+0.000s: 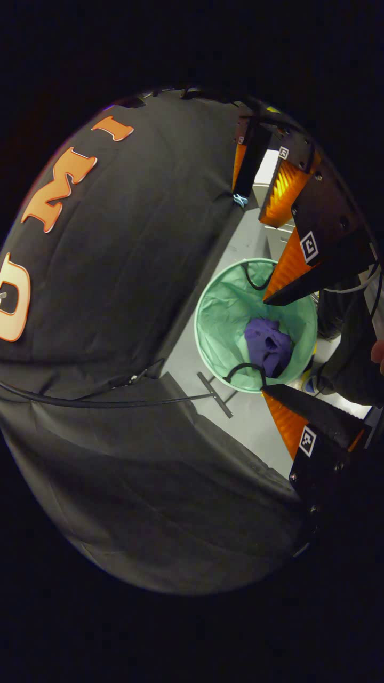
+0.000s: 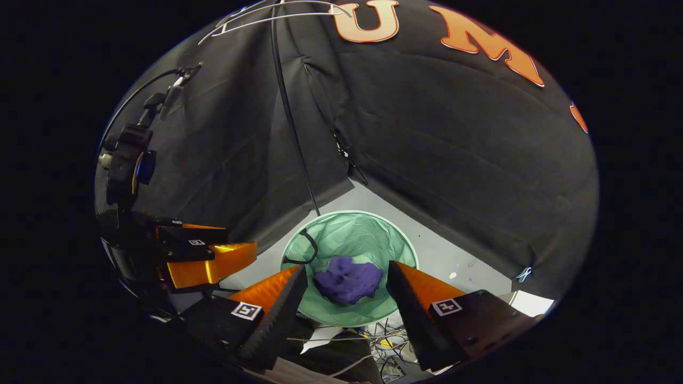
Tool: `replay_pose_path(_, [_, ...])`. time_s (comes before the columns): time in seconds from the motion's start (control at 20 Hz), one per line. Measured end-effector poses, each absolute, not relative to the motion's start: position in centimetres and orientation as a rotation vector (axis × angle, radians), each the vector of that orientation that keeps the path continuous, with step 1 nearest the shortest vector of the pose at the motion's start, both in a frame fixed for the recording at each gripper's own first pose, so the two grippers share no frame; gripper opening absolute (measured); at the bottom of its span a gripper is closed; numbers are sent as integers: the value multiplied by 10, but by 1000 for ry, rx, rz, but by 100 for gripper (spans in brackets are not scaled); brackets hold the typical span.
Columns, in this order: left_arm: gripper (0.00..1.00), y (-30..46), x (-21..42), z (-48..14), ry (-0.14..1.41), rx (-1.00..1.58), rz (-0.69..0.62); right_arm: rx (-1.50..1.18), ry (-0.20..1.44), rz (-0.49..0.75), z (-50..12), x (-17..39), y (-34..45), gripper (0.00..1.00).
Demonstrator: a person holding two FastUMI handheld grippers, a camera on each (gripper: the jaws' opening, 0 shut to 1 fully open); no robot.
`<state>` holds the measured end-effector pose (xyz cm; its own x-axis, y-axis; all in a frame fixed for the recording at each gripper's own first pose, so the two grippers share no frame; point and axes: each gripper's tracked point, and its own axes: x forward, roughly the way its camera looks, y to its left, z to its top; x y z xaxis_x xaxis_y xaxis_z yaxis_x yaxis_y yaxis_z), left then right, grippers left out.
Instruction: Grasp the clothes on the hanger with both hands and then place them into the laundry hamper below.
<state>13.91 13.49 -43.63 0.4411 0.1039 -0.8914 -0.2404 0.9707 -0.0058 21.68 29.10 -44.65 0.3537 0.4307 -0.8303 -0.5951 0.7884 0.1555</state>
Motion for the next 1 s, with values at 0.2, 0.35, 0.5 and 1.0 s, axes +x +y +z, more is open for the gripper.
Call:
replay_pose_path(0.2, [92,141,155,-393,895,-212,214,-155,914,646,-417,225,297,100])
replay_pose_path(0.35, [95,147,171,-346,779,-212,195,-95,811,612,-381,236,299,100])
replay_pose_path(0.5, [95,148,185,-303,647,-184,174,-47,694,573,-337,249,301,99])
replay_pose_path(1.0, [94,118,228,-177,336,-105,-77,-10,341,311,-178,247,262,99])
